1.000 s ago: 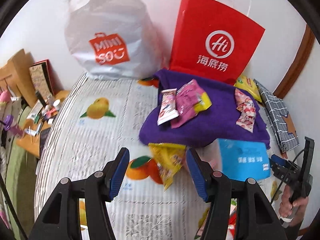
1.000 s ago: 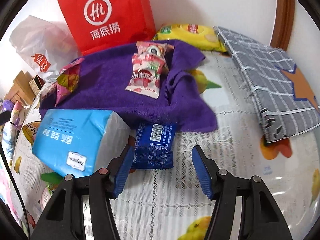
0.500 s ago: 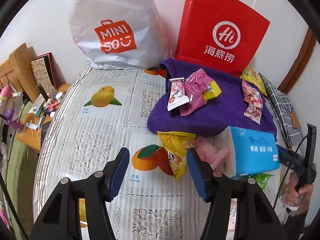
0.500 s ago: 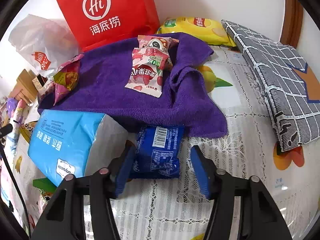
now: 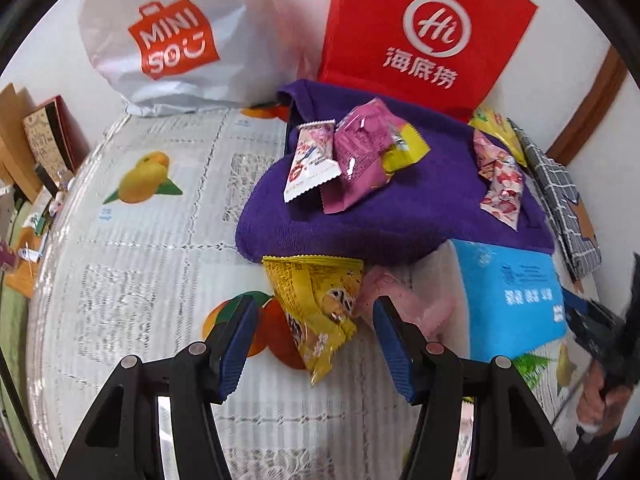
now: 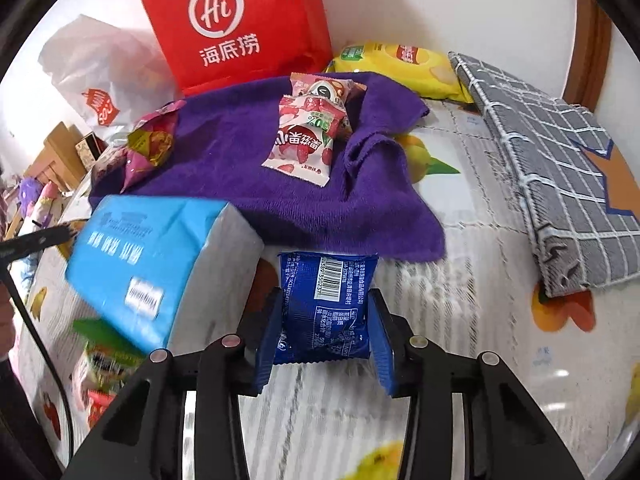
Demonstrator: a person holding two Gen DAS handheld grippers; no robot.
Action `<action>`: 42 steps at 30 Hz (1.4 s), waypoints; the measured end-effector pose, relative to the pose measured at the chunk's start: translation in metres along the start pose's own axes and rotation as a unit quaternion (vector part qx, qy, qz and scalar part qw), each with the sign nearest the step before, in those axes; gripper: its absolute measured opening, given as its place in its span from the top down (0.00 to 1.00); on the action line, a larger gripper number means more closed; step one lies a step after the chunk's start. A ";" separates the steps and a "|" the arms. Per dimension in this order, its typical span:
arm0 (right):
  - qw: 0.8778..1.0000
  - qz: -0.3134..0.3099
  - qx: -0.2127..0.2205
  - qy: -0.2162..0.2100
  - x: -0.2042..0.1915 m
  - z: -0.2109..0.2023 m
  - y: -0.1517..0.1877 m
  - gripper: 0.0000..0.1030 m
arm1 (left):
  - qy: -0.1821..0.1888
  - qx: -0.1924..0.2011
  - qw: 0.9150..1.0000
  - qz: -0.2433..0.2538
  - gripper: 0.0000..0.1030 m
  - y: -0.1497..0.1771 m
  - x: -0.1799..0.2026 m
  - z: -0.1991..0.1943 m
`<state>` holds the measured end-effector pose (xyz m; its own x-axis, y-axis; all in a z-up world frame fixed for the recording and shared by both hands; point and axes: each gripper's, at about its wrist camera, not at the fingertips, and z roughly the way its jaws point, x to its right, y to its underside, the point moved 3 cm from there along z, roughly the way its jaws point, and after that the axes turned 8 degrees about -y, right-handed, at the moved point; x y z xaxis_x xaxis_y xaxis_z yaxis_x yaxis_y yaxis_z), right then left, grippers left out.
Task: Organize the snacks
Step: 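Grasp the dark blue packet with the right gripper while the left gripper grasps the yellow chip packet, then lift both packets and carry them over the purple towel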
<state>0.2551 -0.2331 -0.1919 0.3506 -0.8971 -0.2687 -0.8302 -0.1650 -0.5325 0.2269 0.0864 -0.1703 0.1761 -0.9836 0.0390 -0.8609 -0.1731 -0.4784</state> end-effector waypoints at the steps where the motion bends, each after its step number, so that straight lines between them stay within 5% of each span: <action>1: 1.000 -0.002 -0.001 -0.001 0.000 -0.002 0.002 0.60 | 0.001 -0.003 1.000 -0.001 0.45 -0.001 0.000 0.004; 13: 0.999 -0.018 -0.023 0.027 -0.002 0.012 0.007 0.53 | 0.016 -0.025 0.999 -0.020 0.60 -0.004 -0.003 0.028; 19: 0.998 -0.040 -0.021 0.043 -0.011 0.006 0.009 0.58 | 0.020 -0.021 0.999 -0.016 0.64 -0.002 -0.003 0.023; 34: 0.998 -0.030 0.033 0.047 -0.042 -0.059 0.025 0.58 | 0.006 0.015 1.000 -0.023 0.64 0.036 -0.020 -0.041; 42: 0.997 -0.030 0.060 0.036 -0.065 -0.087 0.028 0.58 | 0.027 0.042 0.999 0.007 0.64 0.057 0.010 -0.079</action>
<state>0.1716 -0.2152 -0.1193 0.3626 -0.9150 -0.1769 -0.7488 -0.1730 -0.6399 0.1418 0.0631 -0.1281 0.1369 -0.9874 0.0789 -0.8191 -0.1576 -0.5516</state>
